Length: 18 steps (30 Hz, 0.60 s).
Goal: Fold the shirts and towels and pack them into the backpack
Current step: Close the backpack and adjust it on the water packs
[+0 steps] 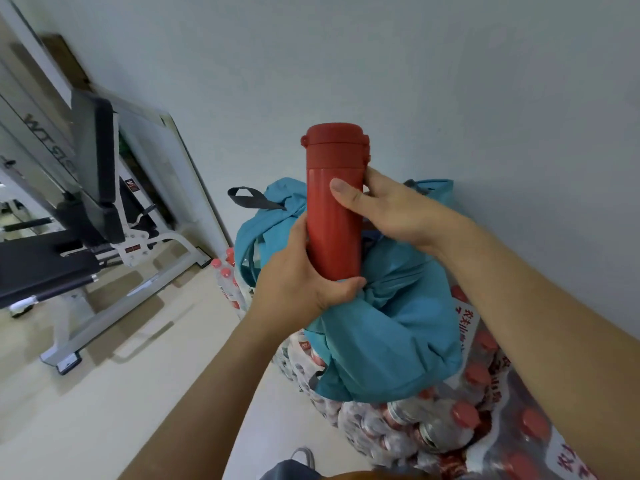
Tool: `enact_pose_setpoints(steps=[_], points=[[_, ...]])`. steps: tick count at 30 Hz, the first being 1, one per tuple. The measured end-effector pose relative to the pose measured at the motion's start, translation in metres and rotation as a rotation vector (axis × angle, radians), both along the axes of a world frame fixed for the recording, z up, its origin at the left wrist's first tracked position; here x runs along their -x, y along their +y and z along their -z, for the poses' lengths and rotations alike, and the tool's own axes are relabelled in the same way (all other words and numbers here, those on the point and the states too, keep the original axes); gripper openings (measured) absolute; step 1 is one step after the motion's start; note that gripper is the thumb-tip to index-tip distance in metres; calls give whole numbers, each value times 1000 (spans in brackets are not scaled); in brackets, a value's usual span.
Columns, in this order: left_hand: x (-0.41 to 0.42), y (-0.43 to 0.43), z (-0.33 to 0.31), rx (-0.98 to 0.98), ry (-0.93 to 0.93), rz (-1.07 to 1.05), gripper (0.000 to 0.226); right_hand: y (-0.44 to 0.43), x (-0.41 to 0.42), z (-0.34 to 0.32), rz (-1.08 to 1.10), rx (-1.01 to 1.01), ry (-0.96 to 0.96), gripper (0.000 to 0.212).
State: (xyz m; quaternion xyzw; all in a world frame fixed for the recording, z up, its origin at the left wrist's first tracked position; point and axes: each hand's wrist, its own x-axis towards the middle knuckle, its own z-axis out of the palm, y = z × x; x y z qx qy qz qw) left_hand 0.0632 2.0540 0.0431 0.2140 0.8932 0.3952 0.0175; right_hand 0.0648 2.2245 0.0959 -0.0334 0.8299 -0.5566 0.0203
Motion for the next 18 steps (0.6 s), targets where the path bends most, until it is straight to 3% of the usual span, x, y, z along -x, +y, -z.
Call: enact_pose_setpoints(steps=[4, 8, 12, 18], points=[[13, -12, 6, -192, -138, 13, 102, 1, -46, 21, 139, -313, 345, 25], [19, -14, 10, -320, -177, 7, 104, 1, -60, 66, -45, -598, 253, 30], [14, -11, 13, -380, -196, -2, 99, 5, -46, 82, -42, -813, 378, 26], [15, -5, 7, -458, -279, -44, 63, 23, -37, 74, 70, -978, 818, 17]])
